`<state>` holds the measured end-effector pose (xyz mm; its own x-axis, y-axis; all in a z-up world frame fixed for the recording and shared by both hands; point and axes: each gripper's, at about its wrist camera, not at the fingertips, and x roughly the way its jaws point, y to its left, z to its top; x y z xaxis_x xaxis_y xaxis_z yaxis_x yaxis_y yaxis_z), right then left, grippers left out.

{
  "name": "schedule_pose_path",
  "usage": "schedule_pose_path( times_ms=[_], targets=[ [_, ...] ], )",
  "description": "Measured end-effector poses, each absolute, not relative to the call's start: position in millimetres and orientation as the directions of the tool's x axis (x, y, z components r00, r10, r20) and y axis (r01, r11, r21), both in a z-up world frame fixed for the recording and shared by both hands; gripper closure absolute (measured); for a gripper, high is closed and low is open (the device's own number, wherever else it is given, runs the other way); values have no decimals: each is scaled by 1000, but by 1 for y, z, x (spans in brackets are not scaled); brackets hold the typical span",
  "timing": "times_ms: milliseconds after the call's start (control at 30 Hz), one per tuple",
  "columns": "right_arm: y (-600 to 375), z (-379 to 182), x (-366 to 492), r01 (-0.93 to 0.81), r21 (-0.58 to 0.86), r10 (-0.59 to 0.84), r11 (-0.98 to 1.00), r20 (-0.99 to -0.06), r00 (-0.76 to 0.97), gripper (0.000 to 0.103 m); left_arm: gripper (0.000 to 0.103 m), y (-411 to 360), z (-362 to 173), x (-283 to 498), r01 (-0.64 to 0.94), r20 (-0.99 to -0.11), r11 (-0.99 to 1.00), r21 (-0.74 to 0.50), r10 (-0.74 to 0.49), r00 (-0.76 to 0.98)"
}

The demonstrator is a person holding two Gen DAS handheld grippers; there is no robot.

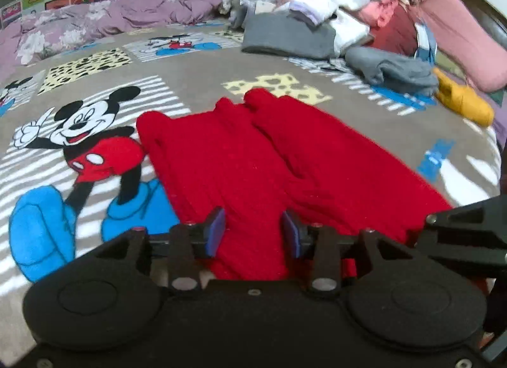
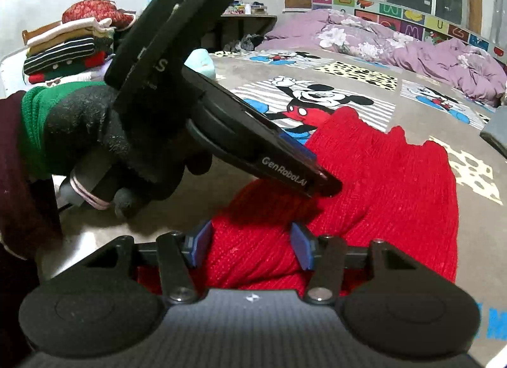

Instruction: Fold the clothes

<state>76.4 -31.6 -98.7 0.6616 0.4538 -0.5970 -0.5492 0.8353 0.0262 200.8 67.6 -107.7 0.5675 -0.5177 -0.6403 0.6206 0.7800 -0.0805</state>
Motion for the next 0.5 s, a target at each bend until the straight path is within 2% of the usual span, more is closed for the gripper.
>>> schedule_pose_path(
  times_ms=[100, 167, 233, 300, 433, 500],
  targets=[
    [-38, -84, 70, -554, 42, 471, 832, -580, 664, 48, 64, 72, -95, 193, 613, -610, 785, -92, -531, 589],
    [-50, -70, 61, -554, 83, 503, 828, -544, 671, 48, 63, 72, -89, 184, 600, -598, 797, -63, -511, 617],
    [-62, -62, 48, -547, 65, 495, 835, -523, 694, 48, 61, 73, -84, 172, 578, -579, 816, -32, -486, 655],
    [-80, -60, 36, -533, 63, 488, 844, -501, 715, 48, 53, 75, -80, 157, 557, -561, 830, -7, -465, 685],
    [-115, -59, 16, -492, 94, 476, 866, -461, 749, 37, 52, 76, -71, 119, 520, -506, 852, 61, -422, 752],
    [-129, -60, 8, -468, 94, 458, 878, -447, 768, 37, 52, 79, -67, 103, 499, -476, 866, 25, -428, 768]
  ],
)
